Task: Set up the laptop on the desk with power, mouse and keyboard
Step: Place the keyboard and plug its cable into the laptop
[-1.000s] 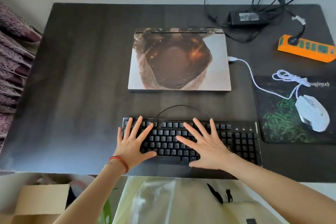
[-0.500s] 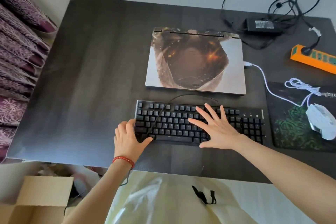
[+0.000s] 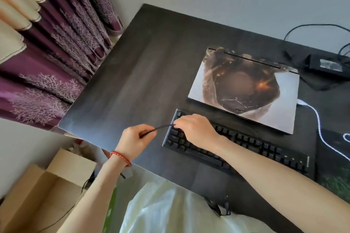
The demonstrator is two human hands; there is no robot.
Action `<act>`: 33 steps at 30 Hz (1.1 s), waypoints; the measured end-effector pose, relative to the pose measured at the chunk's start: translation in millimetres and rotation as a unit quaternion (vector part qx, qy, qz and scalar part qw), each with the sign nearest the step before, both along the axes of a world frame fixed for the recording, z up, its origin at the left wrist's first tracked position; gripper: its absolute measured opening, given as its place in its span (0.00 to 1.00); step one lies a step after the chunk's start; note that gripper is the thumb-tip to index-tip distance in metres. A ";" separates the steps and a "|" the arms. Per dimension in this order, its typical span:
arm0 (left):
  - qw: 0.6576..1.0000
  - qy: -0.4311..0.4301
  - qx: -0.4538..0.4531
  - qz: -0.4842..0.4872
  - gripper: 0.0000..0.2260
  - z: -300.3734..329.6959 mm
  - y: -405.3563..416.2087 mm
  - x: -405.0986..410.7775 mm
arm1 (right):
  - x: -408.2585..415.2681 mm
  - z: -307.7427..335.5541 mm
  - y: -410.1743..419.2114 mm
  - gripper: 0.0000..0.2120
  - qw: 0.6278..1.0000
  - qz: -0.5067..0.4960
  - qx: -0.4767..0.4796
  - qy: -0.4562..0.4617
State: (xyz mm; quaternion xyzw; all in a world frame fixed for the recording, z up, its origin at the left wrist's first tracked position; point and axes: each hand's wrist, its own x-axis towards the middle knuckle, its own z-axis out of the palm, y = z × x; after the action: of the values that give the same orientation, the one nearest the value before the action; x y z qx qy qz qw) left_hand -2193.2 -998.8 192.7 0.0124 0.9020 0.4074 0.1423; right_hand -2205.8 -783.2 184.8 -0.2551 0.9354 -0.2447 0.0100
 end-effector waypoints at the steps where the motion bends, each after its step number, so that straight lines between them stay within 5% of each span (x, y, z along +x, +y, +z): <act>1: 1.000 -0.001 0.014 0.027 0.05 6.2 -8.3 -1.8 | -7.9 4.5 7.7 0.13 0.997 -0.073 -0.013 -0.014; 5: 0.986 0.005 0.099 0.130 0.12 27.4 -37.7 -13.0 | -51.2 29.1 55.9 0.13 0.910 -0.406 -0.064 -0.047; 7: 0.989 0.037 0.091 0.114 0.12 42.2 -35.6 -22.4 | -67.3 44.7 60.6 0.18 0.926 -0.376 -0.035 -0.023; 10: 0.993 0.085 0.053 0.058 0.08 66.8 -12.4 -43.9 | -73.1 69.4 38.3 0.29 0.986 -0.160 -0.009 0.037; 14: 0.988 0.134 0.069 0.025 0.07 105.6 22.5 -74.8 | -82.6 94.2 15.0 0.23 0.985 0.025 0.065 0.157; 19: 0.976 0.174 0.131 0.010 0.05 159.5 43.5 -110.8 | -115.4 133.9 36.0 0.04 0.970 -0.044 -0.005 0.237; 25: 0.965 0.165 0.200 0.045 0.08 210.9 43.8 -157.1 | -164.3 192.2 100.7 0.14 0.896 -0.379 -0.193 0.130; 29: 0.963 0.195 0.179 0.047 0.09 234.0 51.1 -177.6 | -159.4 213.2 112.7 0.21 0.952 -0.266 -0.106 0.110; 33: 0.959 0.246 0.132 -0.048 0.08 261.7 91.9 -186.2 | -151.5 237.5 90.3 0.23 0.971 -0.122 -0.011 0.203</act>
State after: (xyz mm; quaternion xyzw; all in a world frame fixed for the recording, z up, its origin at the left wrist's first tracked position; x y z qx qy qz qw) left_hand -2379.4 -906.9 454.4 0.1738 0.8457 0.5000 -0.0672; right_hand -2357.3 -692.9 422.3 -0.1834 0.9392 -0.1972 -0.2133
